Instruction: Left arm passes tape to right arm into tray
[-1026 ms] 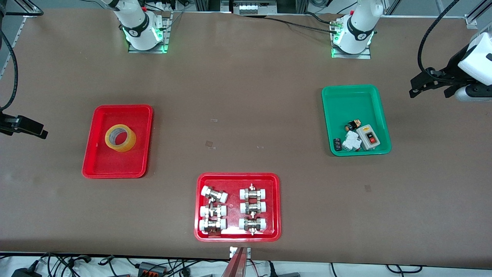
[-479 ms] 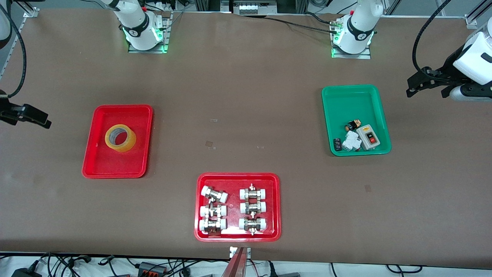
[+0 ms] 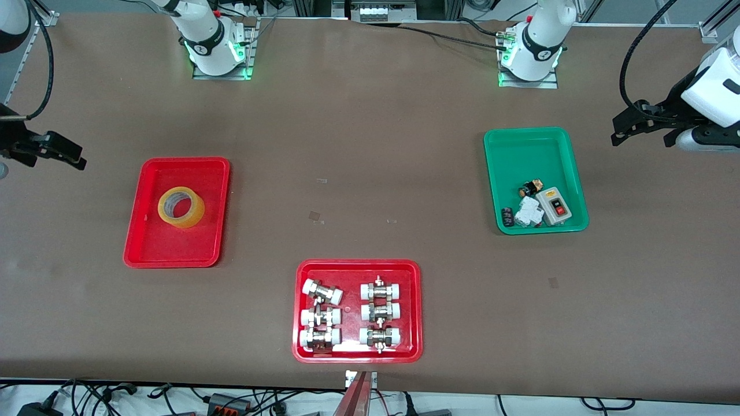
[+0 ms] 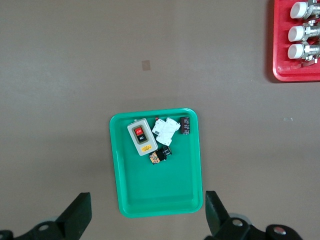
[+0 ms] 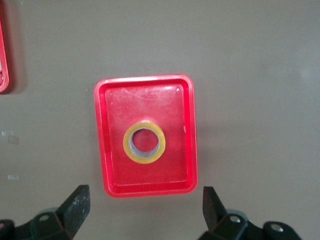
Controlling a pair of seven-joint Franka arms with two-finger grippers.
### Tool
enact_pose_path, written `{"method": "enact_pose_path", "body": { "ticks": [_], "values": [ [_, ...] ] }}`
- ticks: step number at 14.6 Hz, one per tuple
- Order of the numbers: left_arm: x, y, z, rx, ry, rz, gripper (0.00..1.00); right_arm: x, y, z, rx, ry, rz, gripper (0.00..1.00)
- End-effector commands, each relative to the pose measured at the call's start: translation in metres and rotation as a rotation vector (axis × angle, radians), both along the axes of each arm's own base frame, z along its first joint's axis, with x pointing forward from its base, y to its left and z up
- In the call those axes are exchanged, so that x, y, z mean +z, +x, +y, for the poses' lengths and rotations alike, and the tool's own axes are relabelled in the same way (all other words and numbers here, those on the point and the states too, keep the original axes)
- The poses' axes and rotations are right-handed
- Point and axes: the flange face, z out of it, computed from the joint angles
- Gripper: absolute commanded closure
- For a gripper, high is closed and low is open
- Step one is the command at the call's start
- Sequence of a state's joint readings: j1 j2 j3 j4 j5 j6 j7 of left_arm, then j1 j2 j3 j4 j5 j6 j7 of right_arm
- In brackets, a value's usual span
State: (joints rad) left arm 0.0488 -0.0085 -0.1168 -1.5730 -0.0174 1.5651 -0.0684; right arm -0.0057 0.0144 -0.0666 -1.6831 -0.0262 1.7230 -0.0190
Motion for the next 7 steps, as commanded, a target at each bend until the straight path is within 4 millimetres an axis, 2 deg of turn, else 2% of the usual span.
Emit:
{"method": "enact_pose_path", "body": {
  "ticks": [1, 7],
  "values": [
    [0.0044, -0.0016, 0.0014, -0.022, 0.018, 0.002, 0.0, 0.0017, -0.0233, 0.0041, 0.026, -0.012, -0.004, 0.0],
    [0.0042, -0.0018, 0.0014, -0.022, 0.018, 0.004, 0.0, 0.0048, -0.0269, 0.0065, 0.013, 0.007, 0.021, 0.0]
  ]
}}
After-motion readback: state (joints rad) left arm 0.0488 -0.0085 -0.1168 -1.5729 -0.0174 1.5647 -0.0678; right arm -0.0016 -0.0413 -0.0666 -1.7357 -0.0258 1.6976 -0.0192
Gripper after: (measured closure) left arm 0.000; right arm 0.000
